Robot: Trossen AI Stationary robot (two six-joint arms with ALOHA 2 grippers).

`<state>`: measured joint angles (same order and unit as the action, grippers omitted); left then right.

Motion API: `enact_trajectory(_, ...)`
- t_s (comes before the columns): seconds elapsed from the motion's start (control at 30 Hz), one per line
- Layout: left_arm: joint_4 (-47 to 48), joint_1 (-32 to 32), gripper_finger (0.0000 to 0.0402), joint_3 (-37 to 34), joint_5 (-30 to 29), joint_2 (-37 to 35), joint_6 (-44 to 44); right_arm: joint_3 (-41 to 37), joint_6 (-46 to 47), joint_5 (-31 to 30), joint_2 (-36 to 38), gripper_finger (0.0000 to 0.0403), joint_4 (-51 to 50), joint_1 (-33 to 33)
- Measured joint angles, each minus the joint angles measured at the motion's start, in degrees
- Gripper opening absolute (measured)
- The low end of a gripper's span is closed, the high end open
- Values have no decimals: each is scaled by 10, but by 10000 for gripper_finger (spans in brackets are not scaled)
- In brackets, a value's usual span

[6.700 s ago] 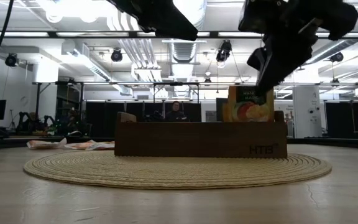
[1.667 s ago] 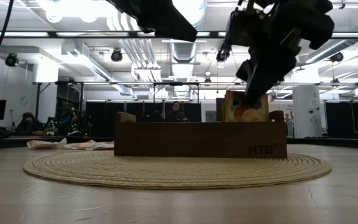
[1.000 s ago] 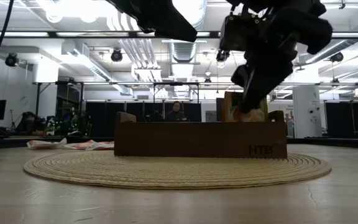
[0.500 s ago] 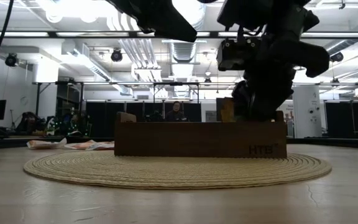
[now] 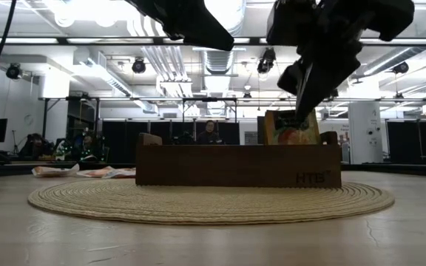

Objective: Pick & Place Tea
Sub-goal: Put the white and orange tea bag into the wooden organizer

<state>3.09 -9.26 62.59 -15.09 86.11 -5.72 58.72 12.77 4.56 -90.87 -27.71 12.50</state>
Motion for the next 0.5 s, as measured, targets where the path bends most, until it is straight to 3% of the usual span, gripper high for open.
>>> enact_trajectory(0.5,81,0,135,0,-31,-34,29,-15,-65,-67,118,9,7,0)
